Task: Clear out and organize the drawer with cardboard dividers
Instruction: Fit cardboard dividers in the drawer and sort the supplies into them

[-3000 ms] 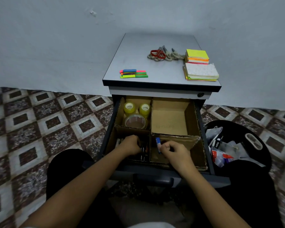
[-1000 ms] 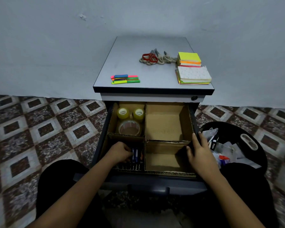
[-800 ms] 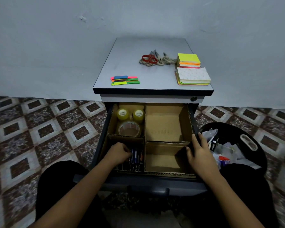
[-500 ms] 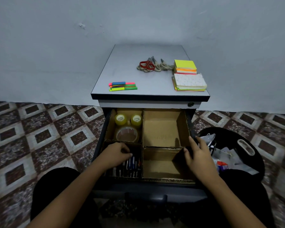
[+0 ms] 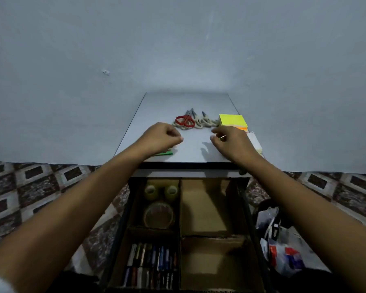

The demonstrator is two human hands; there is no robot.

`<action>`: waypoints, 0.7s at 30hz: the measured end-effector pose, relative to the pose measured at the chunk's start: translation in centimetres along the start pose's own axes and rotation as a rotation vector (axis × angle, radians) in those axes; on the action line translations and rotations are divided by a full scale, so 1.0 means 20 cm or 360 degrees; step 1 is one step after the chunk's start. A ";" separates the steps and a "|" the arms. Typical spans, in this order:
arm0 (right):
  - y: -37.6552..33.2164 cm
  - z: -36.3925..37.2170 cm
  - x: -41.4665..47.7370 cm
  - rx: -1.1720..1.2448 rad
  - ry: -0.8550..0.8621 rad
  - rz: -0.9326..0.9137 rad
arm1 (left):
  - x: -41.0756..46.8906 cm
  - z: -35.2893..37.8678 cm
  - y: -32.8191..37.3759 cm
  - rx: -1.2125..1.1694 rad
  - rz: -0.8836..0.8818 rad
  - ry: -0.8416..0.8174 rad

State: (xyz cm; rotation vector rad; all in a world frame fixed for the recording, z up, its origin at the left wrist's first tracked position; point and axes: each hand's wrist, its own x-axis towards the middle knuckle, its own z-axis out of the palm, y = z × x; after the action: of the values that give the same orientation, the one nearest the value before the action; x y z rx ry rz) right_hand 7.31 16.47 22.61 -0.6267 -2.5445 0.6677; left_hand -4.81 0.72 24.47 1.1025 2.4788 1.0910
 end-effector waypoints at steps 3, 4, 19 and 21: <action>-0.01 0.00 0.24 -0.0019 -0.0074 0.0047 | 0.23 -0.01 0.02 -0.0067 -0.0080 0.0053; -0.01 0.00 0.30 -0.0045 -0.0094 0.0049 | 0.30 -0.01 0.02 -0.0071 -0.0104 0.0047; 0.10 0.22 0.96 -0.0996 -0.0369 0.0220 | 0.90 0.12 -0.17 0.0207 -0.0384 -0.0101; 0.13 0.23 0.99 -0.1099 -0.0426 0.0291 | 0.93 0.12 -0.19 0.0148 -0.0394 -0.0088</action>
State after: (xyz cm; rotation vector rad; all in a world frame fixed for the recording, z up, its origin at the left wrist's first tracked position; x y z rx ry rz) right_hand -10.13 27.15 23.28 -1.0591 -2.9901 -0.1170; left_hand -18.66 13.56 21.77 0.8075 2.5596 0.8715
